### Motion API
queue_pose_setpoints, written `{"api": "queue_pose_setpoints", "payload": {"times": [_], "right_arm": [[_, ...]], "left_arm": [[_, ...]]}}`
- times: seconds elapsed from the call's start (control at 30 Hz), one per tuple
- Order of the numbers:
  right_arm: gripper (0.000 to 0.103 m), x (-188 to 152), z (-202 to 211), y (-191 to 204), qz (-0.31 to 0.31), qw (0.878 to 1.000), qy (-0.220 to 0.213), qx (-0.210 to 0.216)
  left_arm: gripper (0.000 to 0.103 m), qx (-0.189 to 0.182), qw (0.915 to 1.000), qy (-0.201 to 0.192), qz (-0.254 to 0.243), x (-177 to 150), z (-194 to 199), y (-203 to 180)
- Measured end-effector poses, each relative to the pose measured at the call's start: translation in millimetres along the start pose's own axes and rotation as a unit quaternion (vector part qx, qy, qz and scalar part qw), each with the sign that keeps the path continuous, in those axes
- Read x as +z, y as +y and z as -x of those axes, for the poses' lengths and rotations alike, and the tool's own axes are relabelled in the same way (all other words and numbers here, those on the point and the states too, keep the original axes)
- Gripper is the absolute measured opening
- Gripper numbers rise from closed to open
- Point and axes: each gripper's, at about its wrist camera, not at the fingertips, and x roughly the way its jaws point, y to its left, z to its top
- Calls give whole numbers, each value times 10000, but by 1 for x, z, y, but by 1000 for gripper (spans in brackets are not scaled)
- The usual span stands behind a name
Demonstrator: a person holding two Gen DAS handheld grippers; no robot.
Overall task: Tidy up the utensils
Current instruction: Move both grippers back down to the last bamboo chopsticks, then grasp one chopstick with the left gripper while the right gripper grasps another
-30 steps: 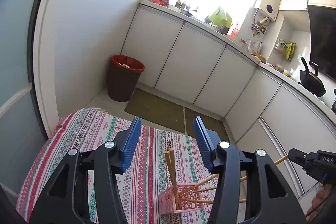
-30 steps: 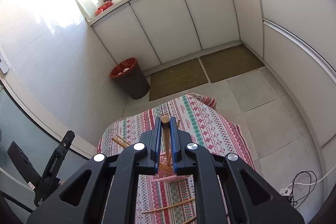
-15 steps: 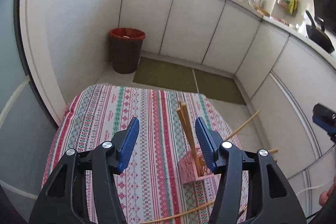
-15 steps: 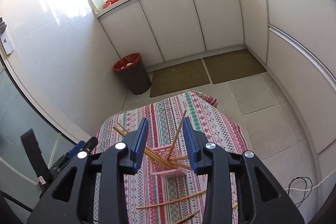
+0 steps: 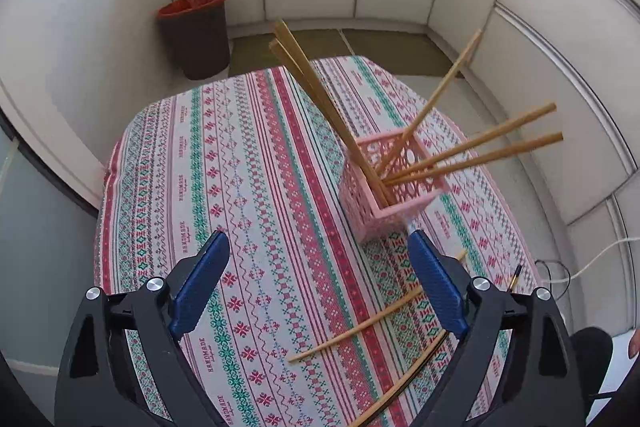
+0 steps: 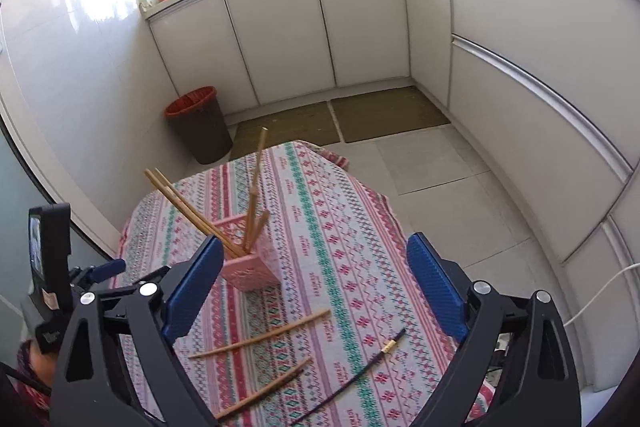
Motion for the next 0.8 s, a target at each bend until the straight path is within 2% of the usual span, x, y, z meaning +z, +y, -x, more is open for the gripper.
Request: {"api": "queue_pose_setpoints", "payload": {"times": [0.1,0.17,0.23,0.37,0.47,0.5,0.57,0.6,0.67,0.73,0.8], "right_arm": [[94,-30,-12,-18,256,9981,184,-532],[94,-47,-27,-31,449,9943,493,-829],[94,-65,-43,-50,556,9900,881,-948],[94,-92,-66,-84,248,9889,1297,-681],[94,-103,-76,-96,-47,9871,1486,-594],[94,-102,-74,-95,-98,9875,1512,-427],[94,-103,-72,-92,-33,9890,1447,-300],[94,-104,-72,-87,46,9888,1459,-324],[94,-107,-73,-79,255,9881,1487,-302],[94,-109,-75,-73,422,9876,1485,-292],[94,-111,-74,-67,616,9866,1466,-362]], "left_arm": [[90,-14,9971,471,-597,-13,-22,-19],[90,-12,9909,808,-1079,-26,-40,-31],[90,166,9831,1123,-1439,-42,-59,-36],[90,281,9694,1678,-1772,-71,-86,-23],[88,289,9633,1795,-1974,-90,-95,-12],[86,269,9620,1807,-2029,-95,-97,-9],[84,186,9612,1757,-2117,-102,-100,-3],[81,82,9633,1632,-2130,-103,-99,-1],[69,-185,9643,1426,-2225,-103,-96,1],[46,-519,9623,1403,-2273,-104,-95,-1],[33,-718,9593,1464,-2307,-103,-95,-3]]}}
